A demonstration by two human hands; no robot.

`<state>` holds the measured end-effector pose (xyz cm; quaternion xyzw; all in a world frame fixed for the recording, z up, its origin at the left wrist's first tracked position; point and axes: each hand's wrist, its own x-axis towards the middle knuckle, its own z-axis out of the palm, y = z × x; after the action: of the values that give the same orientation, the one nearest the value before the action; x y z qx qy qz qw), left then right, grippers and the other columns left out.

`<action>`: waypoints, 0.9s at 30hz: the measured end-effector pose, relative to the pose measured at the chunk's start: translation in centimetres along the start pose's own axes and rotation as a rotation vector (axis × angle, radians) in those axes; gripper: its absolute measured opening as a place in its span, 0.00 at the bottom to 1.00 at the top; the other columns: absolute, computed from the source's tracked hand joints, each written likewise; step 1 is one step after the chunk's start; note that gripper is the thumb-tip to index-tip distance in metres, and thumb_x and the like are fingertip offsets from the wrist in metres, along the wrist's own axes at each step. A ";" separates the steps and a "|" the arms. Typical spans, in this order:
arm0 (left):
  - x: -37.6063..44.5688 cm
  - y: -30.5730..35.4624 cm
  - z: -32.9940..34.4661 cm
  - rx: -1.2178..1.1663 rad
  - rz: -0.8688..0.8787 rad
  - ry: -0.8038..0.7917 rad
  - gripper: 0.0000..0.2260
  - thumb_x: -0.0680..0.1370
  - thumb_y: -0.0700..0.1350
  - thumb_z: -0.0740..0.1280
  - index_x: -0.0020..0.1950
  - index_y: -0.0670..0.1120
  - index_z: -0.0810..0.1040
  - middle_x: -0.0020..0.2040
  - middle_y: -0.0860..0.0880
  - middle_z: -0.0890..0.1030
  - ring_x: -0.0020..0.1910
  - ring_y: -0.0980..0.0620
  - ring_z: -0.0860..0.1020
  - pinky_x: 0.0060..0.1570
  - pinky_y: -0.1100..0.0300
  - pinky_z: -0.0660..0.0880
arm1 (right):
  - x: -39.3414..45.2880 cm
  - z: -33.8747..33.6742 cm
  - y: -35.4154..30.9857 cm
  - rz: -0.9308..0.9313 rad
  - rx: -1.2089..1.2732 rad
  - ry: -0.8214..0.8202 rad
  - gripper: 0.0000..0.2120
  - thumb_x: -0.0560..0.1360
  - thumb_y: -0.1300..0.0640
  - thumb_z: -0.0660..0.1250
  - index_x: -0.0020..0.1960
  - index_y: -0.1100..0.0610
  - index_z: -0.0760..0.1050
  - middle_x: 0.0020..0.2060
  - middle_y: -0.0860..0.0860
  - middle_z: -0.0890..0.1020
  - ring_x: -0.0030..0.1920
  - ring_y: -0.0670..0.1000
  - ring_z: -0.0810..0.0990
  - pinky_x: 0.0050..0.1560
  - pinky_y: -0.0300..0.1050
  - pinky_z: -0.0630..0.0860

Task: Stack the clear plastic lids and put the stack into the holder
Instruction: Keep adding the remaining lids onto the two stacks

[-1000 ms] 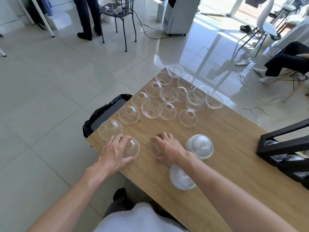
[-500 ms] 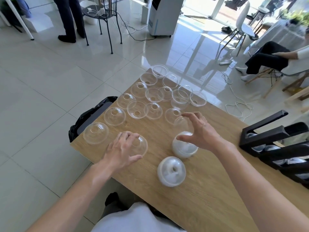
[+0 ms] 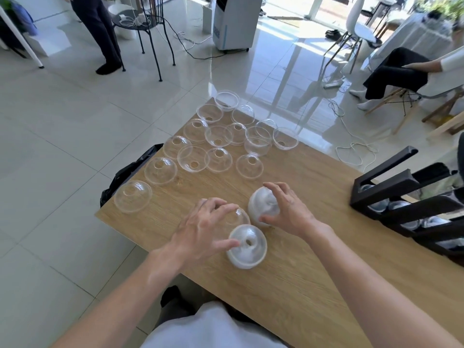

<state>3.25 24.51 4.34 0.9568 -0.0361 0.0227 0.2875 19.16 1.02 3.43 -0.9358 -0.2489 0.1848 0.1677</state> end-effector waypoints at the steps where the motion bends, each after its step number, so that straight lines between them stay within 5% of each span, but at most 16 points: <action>1: 0.0 0.7 0.3 -0.017 0.014 -0.010 0.35 0.70 0.66 0.73 0.75 0.58 0.69 0.67 0.55 0.71 0.64 0.54 0.69 0.60 0.54 0.75 | -0.1 -0.1 0.2 0.002 0.008 -0.002 0.47 0.67 0.41 0.80 0.80 0.42 0.59 0.75 0.47 0.64 0.73 0.52 0.67 0.69 0.54 0.71; 5: -0.1 2.5 2.3 -0.055 0.059 -0.053 0.35 0.70 0.65 0.74 0.75 0.61 0.69 0.68 0.57 0.70 0.66 0.57 0.66 0.65 0.59 0.69 | -0.6 -0.7 0.9 -0.007 0.052 -0.008 0.49 0.68 0.44 0.80 0.81 0.41 0.57 0.74 0.48 0.65 0.72 0.53 0.67 0.70 0.53 0.70; 9: -0.3 3.3 4.4 -0.068 0.071 -0.072 0.37 0.69 0.64 0.75 0.76 0.59 0.69 0.68 0.56 0.70 0.67 0.57 0.66 0.65 0.61 0.67 | -0.7 -1.0 1.0 -0.002 0.048 0.027 0.49 0.68 0.47 0.81 0.80 0.53 0.57 0.74 0.51 0.66 0.73 0.54 0.66 0.73 0.51 0.66; 15: -0.8 2.6 5.8 -0.048 0.023 -0.101 0.38 0.69 0.64 0.75 0.75 0.54 0.68 0.70 0.58 0.69 0.69 0.57 0.65 0.66 0.66 0.60 | -0.2 -1.0 1.1 -0.076 -0.047 -0.006 0.48 0.68 0.44 0.79 0.81 0.45 0.57 0.76 0.46 0.62 0.72 0.54 0.65 0.66 0.49 0.70; 27: -0.6 2.7 6.3 -0.013 0.044 -0.097 0.37 0.69 0.63 0.73 0.74 0.54 0.67 0.68 0.57 0.69 0.68 0.55 0.66 0.69 0.56 0.67 | 0.3 -1.0 1.9 -0.053 0.027 -0.077 0.48 0.68 0.45 0.77 0.81 0.43 0.54 0.74 0.47 0.63 0.72 0.53 0.65 0.69 0.53 0.70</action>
<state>2.59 18.81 0.58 0.9539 -0.0710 -0.0175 0.2911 20.59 -0.58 3.42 -0.9188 -0.2774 0.2194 0.1755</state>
